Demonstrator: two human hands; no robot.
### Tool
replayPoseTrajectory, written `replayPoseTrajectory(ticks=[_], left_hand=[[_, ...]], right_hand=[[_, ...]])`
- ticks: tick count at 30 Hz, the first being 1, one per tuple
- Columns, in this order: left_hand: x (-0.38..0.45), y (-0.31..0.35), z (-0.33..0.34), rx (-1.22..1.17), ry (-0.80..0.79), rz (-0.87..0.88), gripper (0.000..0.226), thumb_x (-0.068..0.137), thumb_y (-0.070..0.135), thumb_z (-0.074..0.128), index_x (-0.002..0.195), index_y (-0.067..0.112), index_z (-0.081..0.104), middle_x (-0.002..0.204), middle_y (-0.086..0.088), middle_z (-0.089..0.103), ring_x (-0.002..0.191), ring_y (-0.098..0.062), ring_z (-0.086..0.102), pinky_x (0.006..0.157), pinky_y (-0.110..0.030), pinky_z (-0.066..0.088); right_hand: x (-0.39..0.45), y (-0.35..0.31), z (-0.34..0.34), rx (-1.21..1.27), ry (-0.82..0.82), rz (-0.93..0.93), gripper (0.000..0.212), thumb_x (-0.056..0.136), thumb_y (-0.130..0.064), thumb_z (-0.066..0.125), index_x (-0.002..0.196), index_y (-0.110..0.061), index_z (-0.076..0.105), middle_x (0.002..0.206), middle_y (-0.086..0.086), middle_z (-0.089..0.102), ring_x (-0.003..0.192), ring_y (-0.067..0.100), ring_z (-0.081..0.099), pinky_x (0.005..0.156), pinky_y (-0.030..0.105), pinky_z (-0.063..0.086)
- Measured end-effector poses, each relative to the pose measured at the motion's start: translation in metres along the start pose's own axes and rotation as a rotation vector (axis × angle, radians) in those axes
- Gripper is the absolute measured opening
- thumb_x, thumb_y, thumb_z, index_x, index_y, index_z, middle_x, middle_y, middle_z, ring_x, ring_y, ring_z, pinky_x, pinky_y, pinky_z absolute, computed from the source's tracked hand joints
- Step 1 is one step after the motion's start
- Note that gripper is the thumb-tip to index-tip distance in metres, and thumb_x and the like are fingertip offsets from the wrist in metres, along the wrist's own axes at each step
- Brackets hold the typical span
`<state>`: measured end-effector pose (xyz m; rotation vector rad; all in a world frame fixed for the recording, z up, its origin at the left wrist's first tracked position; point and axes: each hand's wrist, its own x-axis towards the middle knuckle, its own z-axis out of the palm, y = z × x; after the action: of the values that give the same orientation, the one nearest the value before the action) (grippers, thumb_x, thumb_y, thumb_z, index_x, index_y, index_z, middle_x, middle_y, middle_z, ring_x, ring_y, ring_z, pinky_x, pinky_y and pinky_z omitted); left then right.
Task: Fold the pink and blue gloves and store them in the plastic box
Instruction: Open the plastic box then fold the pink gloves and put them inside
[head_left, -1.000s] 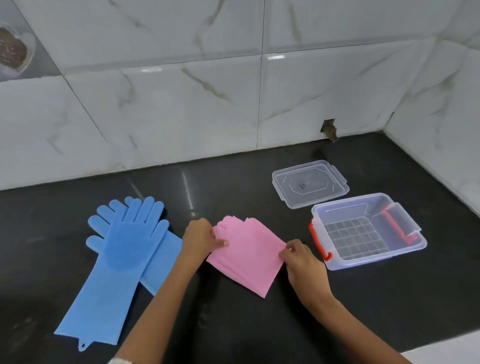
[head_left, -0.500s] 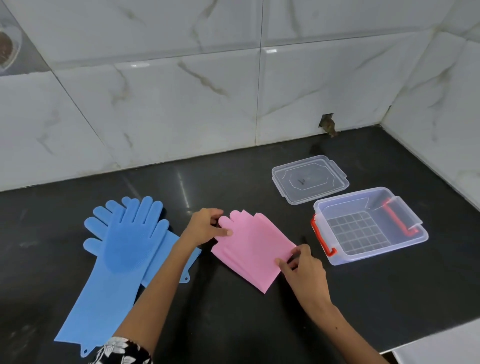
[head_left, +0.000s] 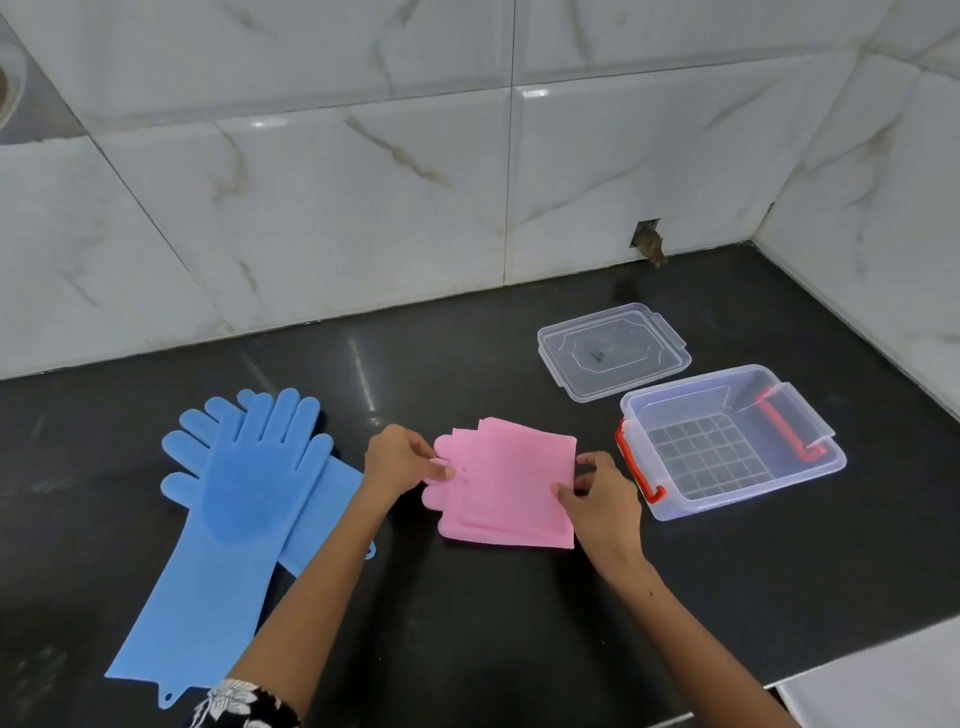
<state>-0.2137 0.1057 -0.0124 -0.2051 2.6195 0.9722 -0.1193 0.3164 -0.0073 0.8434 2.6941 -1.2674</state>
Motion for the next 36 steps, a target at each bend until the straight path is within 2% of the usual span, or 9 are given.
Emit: replayPoseTrajectory(ticks=[3,8,13,16,19,21,25,31,36], left_hand=[[-0.007,-0.002,0.004,-0.075,0.039,0.004,0.022,0.063,0.017,0.087,0.074,0.01,0.069,0.076,-0.004,0.069,0.079,-0.021,0.067,0.078,-0.036,0.057],[-0.01,-0.002,-0.001,-0.257,-0.054,-0.025,0.052,0.07,0.008,0.082,0.118,0.004,0.061,0.105,-0.014,0.069,0.091,-0.023,0.067,0.081,-0.032,0.055],[-0.018,-0.005,0.0,-0.457,-0.076,-0.08,0.038,0.075,0.005,0.077,0.111,0.003,0.066,0.107,-0.016,0.07,0.094,-0.025,0.068,0.083,-0.039,0.058],[-0.022,-0.003,0.004,-0.394,-0.037,-0.042,0.037,0.077,0.005,0.075,0.112,0.007,0.066,0.104,-0.014,0.069,0.093,-0.024,0.067,0.076,-0.036,0.059],[-0.025,-0.001,0.001,-0.287,-0.133,-0.009,0.042,0.085,0.009,0.067,0.124,0.019,0.059,0.112,-0.007,0.063,0.103,-0.024,0.062,0.063,-0.028,0.056],[-0.026,-0.004,-0.002,-0.346,-0.229,0.002,0.044,0.087,0.009,0.065,0.128,0.022,0.055,0.114,-0.005,0.063,0.103,-0.023,0.064,0.064,-0.029,0.058],[-0.029,-0.01,0.003,-0.485,-0.129,-0.029,0.036,0.083,0.005,0.069,0.117,0.014,0.062,0.103,-0.009,0.068,0.086,-0.017,0.068,0.066,-0.029,0.059],[-0.033,-0.011,0.008,-0.651,-0.015,-0.092,0.025,0.075,0.001,0.075,0.1,0.005,0.071,0.098,-0.014,0.072,0.086,-0.023,0.071,0.071,-0.034,0.06],[-0.042,-0.003,-0.009,-0.657,0.019,-0.018,0.023,0.075,-0.001,0.074,0.097,0.006,0.072,0.092,-0.013,0.073,0.086,-0.025,0.071,0.074,-0.038,0.06]], right_hand=[[0.004,-0.003,0.0,-0.051,-0.02,-0.046,0.045,0.084,-0.018,0.068,0.125,-0.011,0.052,0.119,0.007,0.064,0.104,0.022,0.063,0.097,0.039,0.05],[0.005,-0.001,-0.001,-0.035,-0.035,-0.061,0.048,0.084,-0.021,0.069,0.128,-0.012,0.053,0.126,0.007,0.061,0.112,0.023,0.06,0.101,0.039,0.045],[0.004,0.0,0.0,-0.035,-0.059,-0.065,0.053,0.083,-0.022,0.07,0.132,-0.012,0.052,0.13,0.007,0.059,0.115,0.023,0.059,0.104,0.04,0.043],[0.003,0.001,0.0,-0.053,-0.058,-0.06,0.053,0.083,-0.021,0.07,0.132,-0.012,0.052,0.131,0.007,0.059,0.115,0.024,0.059,0.105,0.041,0.043],[0.003,0.002,0.001,-0.061,-0.059,-0.061,0.053,0.083,-0.021,0.07,0.132,-0.012,0.051,0.132,0.008,0.058,0.116,0.024,0.058,0.106,0.041,0.042],[0.003,0.002,0.001,-0.069,-0.058,-0.065,0.054,0.083,-0.02,0.069,0.133,-0.012,0.051,0.132,0.008,0.058,0.116,0.025,0.058,0.106,0.041,0.042],[0.004,0.002,0.001,-0.088,-0.054,-0.074,0.054,0.083,-0.02,0.069,0.133,-0.012,0.05,0.132,0.008,0.058,0.115,0.025,0.059,0.105,0.041,0.043],[0.002,-0.001,-0.005,-0.117,-0.033,-0.126,0.051,0.084,-0.02,0.068,0.132,-0.013,0.052,0.131,0.008,0.059,0.114,0.024,0.059,0.106,0.038,0.043],[0.0,-0.016,-0.017,-0.089,-0.034,-0.201,0.049,0.083,-0.019,0.07,0.13,-0.014,0.054,0.13,0.006,0.059,0.111,0.022,0.06,0.104,0.036,0.044]])
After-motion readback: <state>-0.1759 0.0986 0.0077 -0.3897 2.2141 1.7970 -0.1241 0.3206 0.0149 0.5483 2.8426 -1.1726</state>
